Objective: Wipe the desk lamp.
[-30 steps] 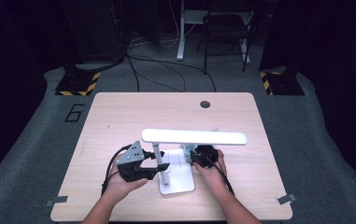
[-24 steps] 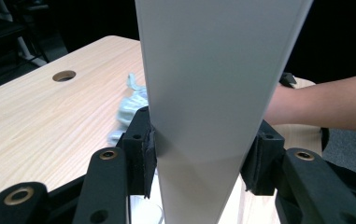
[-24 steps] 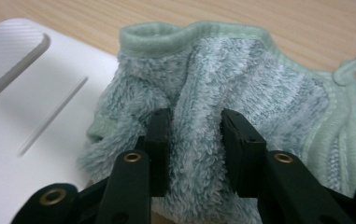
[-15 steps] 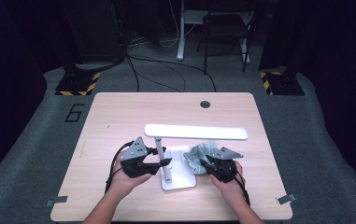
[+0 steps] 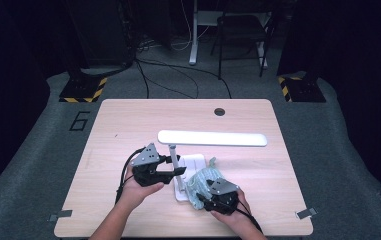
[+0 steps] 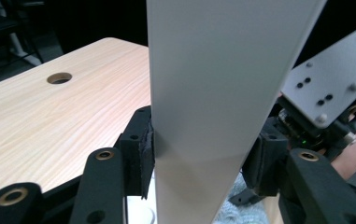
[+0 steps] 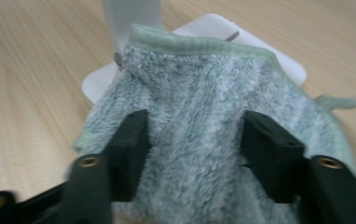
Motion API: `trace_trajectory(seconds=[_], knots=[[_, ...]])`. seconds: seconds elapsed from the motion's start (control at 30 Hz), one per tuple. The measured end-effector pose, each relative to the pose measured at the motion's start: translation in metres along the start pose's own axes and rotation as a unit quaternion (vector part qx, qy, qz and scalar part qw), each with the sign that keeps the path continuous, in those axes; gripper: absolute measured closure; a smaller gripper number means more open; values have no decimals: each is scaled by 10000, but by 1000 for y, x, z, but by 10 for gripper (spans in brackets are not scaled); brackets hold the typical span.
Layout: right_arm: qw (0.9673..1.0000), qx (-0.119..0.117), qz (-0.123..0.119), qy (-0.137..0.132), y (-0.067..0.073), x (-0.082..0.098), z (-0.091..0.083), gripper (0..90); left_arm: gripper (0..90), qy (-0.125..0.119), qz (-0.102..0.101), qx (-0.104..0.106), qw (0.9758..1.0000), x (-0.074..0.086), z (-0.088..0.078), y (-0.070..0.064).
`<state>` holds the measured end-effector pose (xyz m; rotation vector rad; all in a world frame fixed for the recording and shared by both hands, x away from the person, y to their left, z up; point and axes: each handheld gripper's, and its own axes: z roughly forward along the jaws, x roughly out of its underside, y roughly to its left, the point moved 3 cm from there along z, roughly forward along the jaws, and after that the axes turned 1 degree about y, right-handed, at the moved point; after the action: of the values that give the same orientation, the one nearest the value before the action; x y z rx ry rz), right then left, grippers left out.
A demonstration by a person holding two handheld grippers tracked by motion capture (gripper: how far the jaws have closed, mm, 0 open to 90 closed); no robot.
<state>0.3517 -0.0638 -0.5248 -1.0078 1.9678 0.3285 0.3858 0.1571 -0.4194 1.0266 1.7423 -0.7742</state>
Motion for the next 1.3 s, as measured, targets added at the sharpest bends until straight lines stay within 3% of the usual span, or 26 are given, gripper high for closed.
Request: trace_trajectory(seconds=[0.03,0.13,0.23,0.27,0.3,0.33,0.37,0.6,0.77,0.87,1.0,1.03,1.27,1.3], knots=[[10000,-18,14,46,-1,1,1,305,487,-29,4,82,10000,0,0,1],[9990,-149,391,142,-2,3,3,274,463,-116,39,84,9999,-1,1,0],[9992,-106,299,228,3,4,4,225,445,-42,100,136,9998,-1,4,0],[9994,-111,152,276,4,4,4,214,439,-28,81,176,9998,-1,6,-1],[9995,-65,197,235,8,3,6,200,432,7,119,144,9998,-1,8,-2],[9997,-64,-22,253,8,2,7,190,426,60,140,165,9997,0,9,-3],[9996,-31,-3,263,11,1,8,176,426,117,193,123,9997,0,10,-4],[9993,66,-277,240,19,-6,19,122,485,66,109,69,9999,1,11,-1],[9993,66,-142,333,22,-8,25,77,517,94,69,83,9999,2,11,0],[9988,141,-336,313,22,-8,26,83,524,141,184,65,9997,2,10,-1],[9990,53,-350,259,23,-5,24,137,525,135,122,157,9997,3,10,2],[9986,36,-479,199,21,-4,24,148,524,118,125,175,9997,3,10,2],[9972,-67,-733,145,18,0,18,250,522,67,121,248,9996,4,10,4],[9975,-52,-684,145,19,1,16,269,522,66,132,258,9996,4,10,4]])
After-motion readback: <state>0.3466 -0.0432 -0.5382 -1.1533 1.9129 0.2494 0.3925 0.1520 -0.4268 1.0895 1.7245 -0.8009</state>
